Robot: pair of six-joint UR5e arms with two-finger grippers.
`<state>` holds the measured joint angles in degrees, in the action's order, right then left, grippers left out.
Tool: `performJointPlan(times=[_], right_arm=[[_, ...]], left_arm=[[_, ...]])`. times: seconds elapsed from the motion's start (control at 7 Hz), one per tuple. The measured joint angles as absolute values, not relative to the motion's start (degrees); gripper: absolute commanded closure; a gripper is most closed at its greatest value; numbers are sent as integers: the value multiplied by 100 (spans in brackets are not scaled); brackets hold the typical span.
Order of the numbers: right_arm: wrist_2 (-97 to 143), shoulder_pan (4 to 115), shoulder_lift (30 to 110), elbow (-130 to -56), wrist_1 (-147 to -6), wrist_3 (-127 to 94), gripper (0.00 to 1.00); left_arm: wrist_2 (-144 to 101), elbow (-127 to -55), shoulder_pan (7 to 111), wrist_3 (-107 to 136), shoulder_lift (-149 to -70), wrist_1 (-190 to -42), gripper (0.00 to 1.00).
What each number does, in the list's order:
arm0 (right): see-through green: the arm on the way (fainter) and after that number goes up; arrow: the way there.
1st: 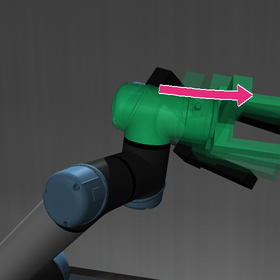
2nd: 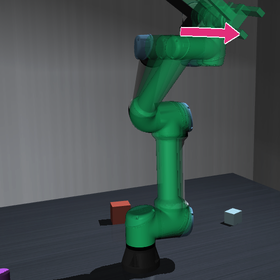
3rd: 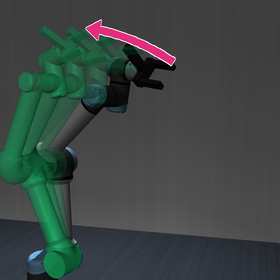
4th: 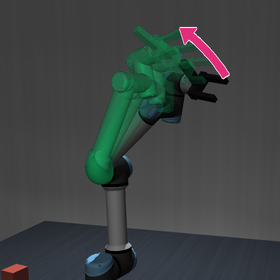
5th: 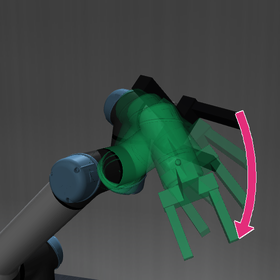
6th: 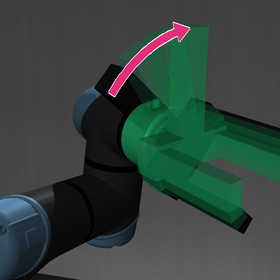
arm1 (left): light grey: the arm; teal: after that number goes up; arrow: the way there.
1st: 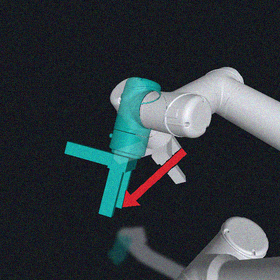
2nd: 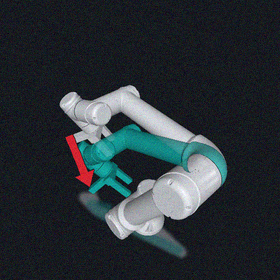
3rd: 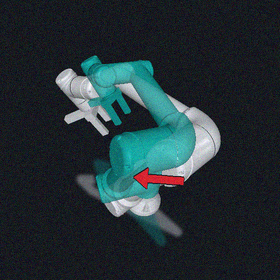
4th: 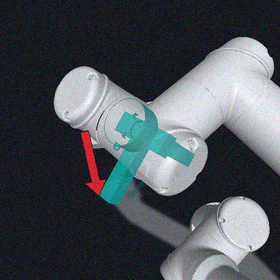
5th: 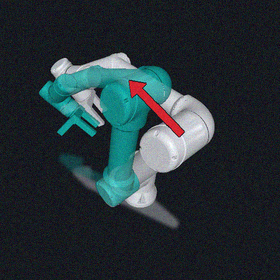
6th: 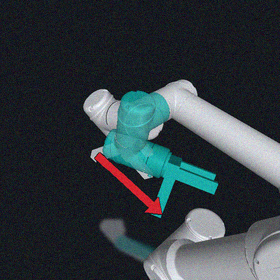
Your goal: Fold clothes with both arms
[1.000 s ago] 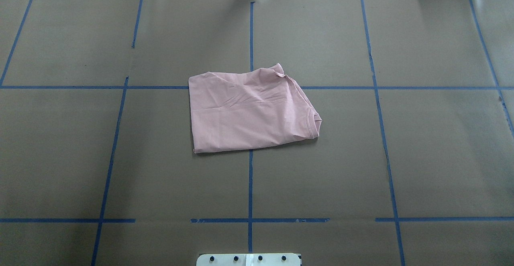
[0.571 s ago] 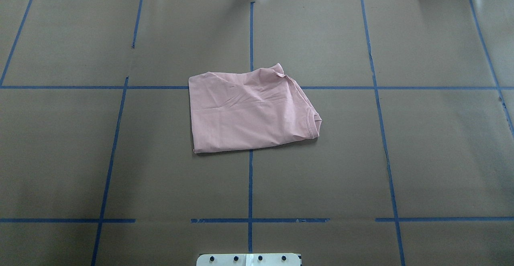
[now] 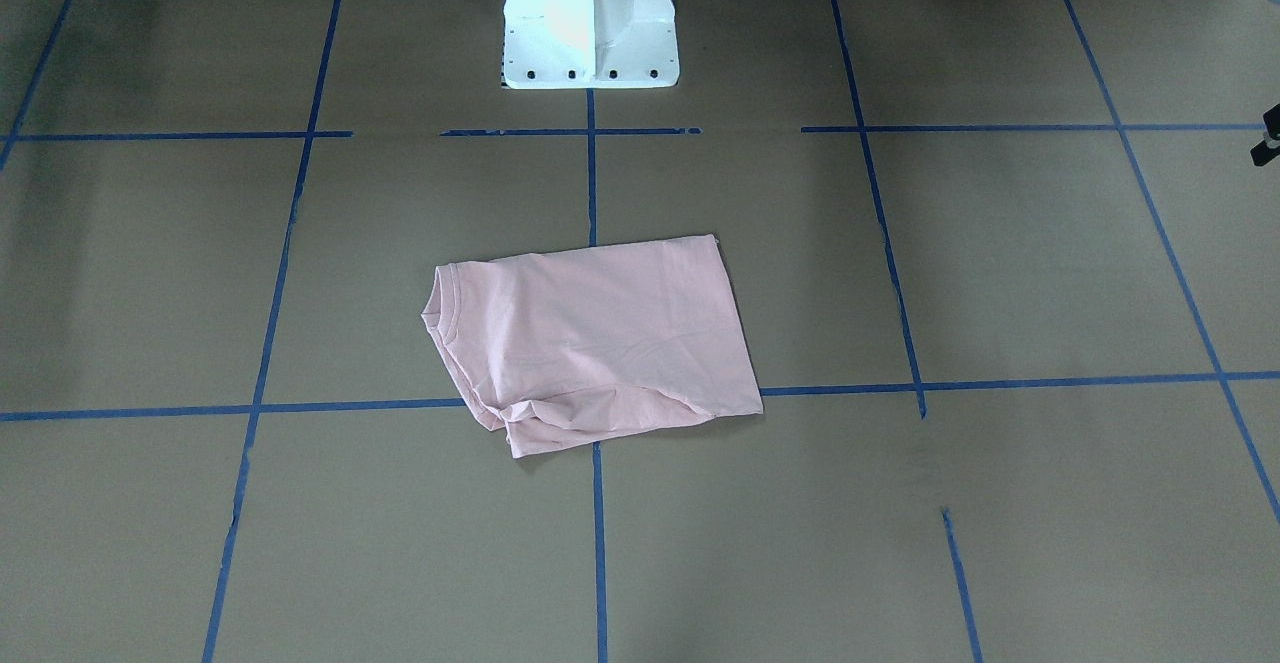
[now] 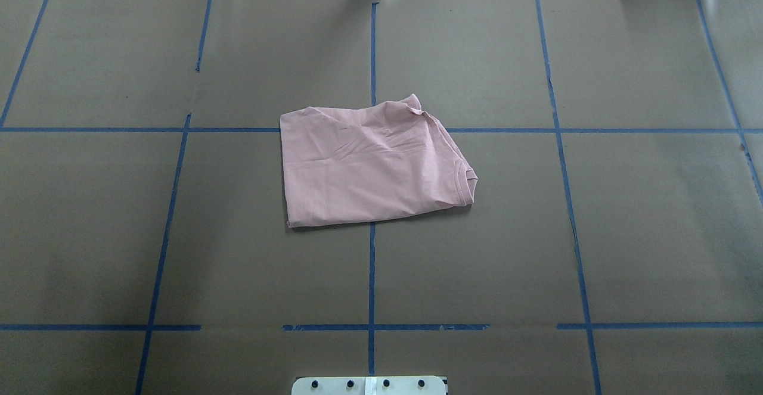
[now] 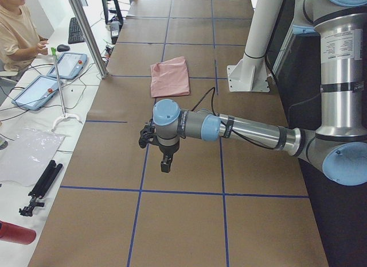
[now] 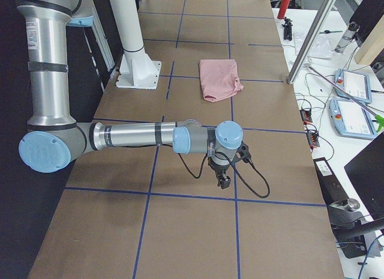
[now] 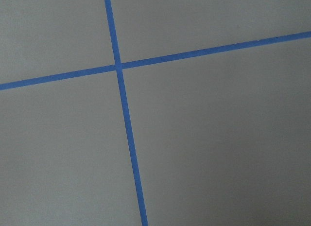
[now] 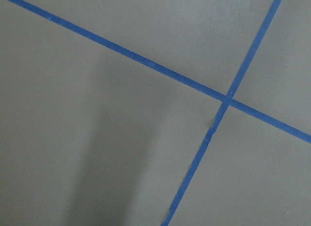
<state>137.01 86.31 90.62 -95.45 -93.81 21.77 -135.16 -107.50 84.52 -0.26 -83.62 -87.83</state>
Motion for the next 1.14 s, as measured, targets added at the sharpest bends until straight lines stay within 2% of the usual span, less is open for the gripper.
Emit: performJointPlan(times=[1.14], right_arm=[[13719,8631,9055,-9517,-9367,2189,0]], left_arm=[[-13561,-10738,8444,1,-8246,-8747,0]])
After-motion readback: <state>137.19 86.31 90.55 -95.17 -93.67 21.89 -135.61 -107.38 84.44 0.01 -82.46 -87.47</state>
